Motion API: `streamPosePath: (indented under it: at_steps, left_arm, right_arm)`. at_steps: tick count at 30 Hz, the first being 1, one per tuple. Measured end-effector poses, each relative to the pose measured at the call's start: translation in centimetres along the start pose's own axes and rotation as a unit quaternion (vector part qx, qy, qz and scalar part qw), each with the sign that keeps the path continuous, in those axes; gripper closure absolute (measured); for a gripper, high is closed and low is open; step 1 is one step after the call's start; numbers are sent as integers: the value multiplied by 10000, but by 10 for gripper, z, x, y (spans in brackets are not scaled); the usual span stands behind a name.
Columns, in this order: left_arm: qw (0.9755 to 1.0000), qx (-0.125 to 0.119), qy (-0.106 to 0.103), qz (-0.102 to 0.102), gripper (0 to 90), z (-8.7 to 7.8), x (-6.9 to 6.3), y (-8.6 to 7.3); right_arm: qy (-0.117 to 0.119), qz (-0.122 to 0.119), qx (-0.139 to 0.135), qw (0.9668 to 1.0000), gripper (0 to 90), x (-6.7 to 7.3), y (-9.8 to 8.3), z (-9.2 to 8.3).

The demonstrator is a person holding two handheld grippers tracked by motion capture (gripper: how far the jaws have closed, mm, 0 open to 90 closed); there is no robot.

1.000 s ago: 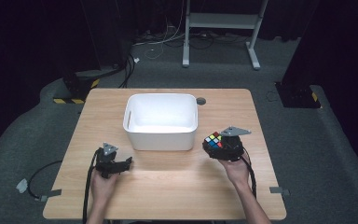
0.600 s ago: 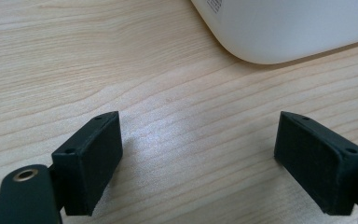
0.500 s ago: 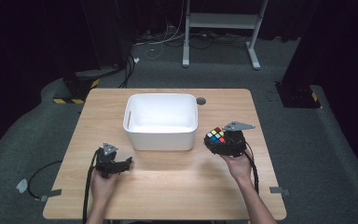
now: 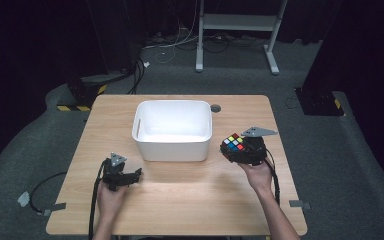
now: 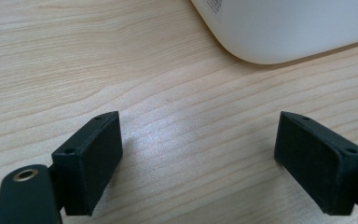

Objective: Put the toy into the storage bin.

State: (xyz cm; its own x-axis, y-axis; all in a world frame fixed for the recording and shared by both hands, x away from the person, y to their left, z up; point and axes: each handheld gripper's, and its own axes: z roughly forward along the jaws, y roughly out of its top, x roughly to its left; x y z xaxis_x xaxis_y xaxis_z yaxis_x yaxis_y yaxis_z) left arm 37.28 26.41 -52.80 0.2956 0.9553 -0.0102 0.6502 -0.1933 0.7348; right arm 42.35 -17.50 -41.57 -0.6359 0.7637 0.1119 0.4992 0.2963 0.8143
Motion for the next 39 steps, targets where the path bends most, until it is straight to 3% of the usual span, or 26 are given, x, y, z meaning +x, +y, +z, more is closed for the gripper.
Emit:
streamPosePath:
  at_steps: [39]
  left_arm:
    - [10000,0,0,0,154,0,0,0]
  right_arm:
    - [66,-64,-83,9999,332,2,30,-10]
